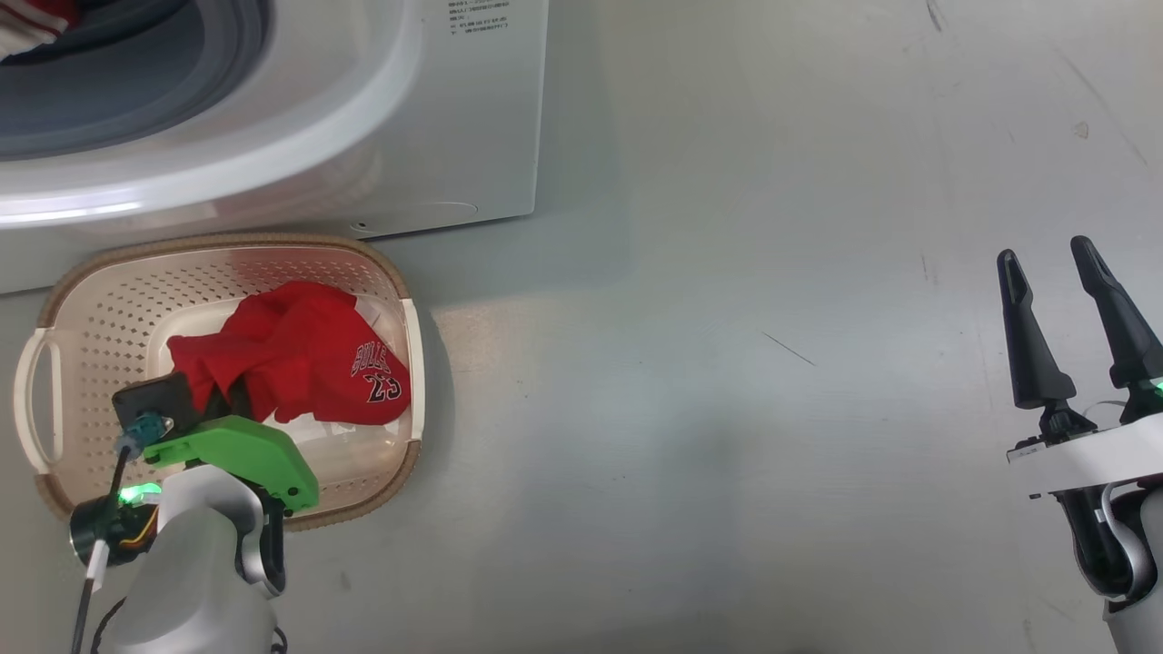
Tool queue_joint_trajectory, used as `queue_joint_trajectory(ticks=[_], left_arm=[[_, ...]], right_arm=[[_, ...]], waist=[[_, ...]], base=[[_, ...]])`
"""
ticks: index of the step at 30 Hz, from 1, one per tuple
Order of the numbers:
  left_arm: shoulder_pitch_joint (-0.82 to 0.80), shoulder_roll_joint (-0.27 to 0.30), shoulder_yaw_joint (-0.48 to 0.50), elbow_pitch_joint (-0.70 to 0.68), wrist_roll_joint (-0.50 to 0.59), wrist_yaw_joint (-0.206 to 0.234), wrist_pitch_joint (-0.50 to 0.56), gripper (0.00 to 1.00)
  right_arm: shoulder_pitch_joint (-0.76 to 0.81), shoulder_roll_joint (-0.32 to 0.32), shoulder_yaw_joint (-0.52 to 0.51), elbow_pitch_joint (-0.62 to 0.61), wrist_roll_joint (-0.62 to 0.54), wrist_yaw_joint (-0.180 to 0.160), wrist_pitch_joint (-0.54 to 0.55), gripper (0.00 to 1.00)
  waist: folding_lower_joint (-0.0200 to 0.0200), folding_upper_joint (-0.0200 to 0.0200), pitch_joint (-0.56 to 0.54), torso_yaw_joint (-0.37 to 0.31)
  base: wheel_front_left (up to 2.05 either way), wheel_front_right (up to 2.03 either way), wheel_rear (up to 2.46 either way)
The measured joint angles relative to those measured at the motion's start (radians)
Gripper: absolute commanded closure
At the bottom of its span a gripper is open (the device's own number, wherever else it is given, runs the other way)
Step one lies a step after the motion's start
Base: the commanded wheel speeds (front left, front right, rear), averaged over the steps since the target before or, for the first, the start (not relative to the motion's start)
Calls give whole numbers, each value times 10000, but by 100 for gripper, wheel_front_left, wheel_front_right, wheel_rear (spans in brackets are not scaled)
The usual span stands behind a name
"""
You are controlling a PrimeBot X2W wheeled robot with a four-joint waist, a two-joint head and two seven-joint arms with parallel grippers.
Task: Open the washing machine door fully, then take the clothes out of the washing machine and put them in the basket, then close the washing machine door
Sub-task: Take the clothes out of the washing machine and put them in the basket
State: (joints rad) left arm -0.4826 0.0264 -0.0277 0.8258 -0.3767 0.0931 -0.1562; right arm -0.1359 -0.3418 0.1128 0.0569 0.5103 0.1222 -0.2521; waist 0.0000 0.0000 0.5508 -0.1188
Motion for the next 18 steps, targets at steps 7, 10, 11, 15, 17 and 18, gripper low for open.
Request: queue_joint_trajectory(ticks=[7, 10, 11, 15, 17, 18], left_arm=[[-339, -2, -27, 430, -119, 31, -313, 0], [-457, -4, -52, 625, -251, 31, -359, 0], [-494, -4, -88, 711, -257, 31, -410, 0], [-524, -10, -257, 966, -270, 29, -539, 0], [-525, -10, -341, 1032, -270, 21, -631, 0], [-525, -10, -341, 1032, -270, 21, -631, 0]], right_arm=[[-7, 0, 31, 27, 29, 0, 0, 0], [-50, 0, 40, 42, 31, 0, 0, 0], [-59, 0, 33, 56, 31, 0, 0, 0], [-81, 17, 21, 151, 31, 0, 0, 0], [-88, 54, 21, 178, 31, 0, 0, 0], [-88, 54, 21, 178, 31, 0, 0, 0]], waist=[[0, 0, 14, 5], [0, 0, -10, 23], [0, 0, -24, 33], [0, 0, -157, 96], [0, 0, -258, 131], [0, 0, -258, 131]], base=[[0, 0, 0], [0, 0, 0], [0, 0, 0], [0, 0, 0], [0, 0, 0], [0, 0, 0]])
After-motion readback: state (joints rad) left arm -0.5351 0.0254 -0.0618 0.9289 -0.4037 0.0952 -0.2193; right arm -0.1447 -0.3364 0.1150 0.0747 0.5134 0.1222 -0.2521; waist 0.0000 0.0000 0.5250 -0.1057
